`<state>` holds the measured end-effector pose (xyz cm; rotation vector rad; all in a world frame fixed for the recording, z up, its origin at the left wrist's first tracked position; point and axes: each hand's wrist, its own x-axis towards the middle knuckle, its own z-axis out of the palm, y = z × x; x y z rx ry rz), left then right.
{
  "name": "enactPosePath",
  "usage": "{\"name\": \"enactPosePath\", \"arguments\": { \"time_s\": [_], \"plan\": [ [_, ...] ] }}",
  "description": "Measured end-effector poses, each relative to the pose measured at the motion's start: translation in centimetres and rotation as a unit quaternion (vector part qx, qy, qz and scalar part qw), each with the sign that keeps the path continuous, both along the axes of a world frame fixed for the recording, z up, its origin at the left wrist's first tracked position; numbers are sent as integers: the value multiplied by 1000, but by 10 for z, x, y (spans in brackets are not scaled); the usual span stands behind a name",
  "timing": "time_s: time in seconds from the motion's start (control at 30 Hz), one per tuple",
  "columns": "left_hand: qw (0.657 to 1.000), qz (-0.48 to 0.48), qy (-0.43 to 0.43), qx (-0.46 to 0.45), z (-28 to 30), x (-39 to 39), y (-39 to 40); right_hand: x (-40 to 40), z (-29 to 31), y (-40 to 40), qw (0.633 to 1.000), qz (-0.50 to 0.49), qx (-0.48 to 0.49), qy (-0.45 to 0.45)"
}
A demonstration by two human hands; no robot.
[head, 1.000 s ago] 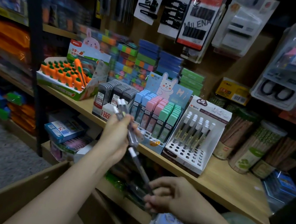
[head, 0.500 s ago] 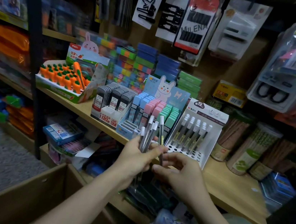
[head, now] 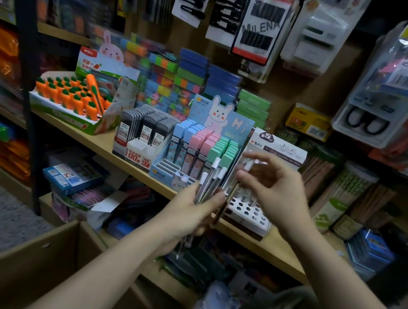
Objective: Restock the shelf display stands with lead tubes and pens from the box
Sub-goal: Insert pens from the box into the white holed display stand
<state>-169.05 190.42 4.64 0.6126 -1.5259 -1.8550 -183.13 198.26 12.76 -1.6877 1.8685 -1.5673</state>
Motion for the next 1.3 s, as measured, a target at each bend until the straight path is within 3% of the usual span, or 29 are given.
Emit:
{"name": "enactPosePath", "arguments": {
  "time_s": [0.07,0.2,0.33,0.63,0.83,1.0,1.2,1.3],
  "plan": [
    [999,12,-15,36,-1,-1,-4,-25,10,3,995,-83,-57,11],
    [995,-3,12,100,-5,-3,-9,-64,14,3,967,-198,-90,131],
    [989,-12,27,148,-6,-7,-5,-74,-7,-5,955,-208,-94,189],
    [988,-13,26,150,-5,-4,0,-81,-20,0,957,-213,-113,159],
    [989,-25,25,144,-6,-4,2,-87,-14,2,952,-243,-86,168],
    [988,-31,52,145,0,-4,7,-90,-3,-14,935,-247,-23,255],
    [982,-43,91,160,4,-2,9,-88,-18,-5,922,-260,29,287],
    [978,-85,109,157,4,3,9,-73,-19,5,934,-247,-16,259]
  ]
}}
